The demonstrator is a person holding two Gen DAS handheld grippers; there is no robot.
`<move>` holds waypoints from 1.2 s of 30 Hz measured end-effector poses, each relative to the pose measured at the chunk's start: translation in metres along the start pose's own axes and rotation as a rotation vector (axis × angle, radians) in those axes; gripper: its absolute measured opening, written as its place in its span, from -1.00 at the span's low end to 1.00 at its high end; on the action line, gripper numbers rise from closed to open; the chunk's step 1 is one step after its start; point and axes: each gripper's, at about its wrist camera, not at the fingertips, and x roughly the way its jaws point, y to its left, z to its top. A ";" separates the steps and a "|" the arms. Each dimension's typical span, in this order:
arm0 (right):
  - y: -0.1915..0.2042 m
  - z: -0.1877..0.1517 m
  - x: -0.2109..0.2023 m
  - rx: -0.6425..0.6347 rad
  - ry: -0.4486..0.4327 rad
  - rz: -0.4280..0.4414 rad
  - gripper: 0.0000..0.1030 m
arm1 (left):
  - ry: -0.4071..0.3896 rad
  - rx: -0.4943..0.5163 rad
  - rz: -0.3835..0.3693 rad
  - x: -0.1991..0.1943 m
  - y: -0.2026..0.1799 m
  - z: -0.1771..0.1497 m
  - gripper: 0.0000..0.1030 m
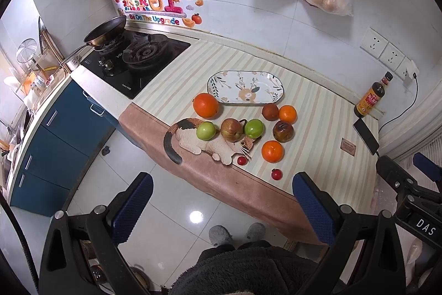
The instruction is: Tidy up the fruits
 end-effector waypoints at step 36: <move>-0.018 0.045 0.326 0.316 0.365 0.168 1.00 | 0.433 -0.299 -0.022 0.305 0.100 0.120 0.99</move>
